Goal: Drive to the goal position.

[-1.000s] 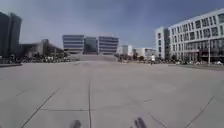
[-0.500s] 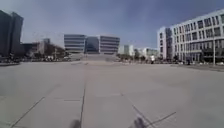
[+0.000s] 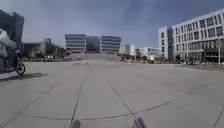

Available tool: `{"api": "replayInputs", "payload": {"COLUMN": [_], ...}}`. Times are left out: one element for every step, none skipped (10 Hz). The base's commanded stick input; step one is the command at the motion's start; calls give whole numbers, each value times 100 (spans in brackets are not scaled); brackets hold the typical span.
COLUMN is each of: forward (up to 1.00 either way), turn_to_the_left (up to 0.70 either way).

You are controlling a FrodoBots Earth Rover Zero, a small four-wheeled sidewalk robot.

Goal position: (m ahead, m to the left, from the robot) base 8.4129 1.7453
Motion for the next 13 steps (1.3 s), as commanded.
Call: {"api": "replayInputs", "payload": {"forward": [100,100,100,100,100,100,100,100,100,100,100,100,100], "turn_to_the_left": [0,0,0,0,0,0,0,0,0,0,0,0,0]}}
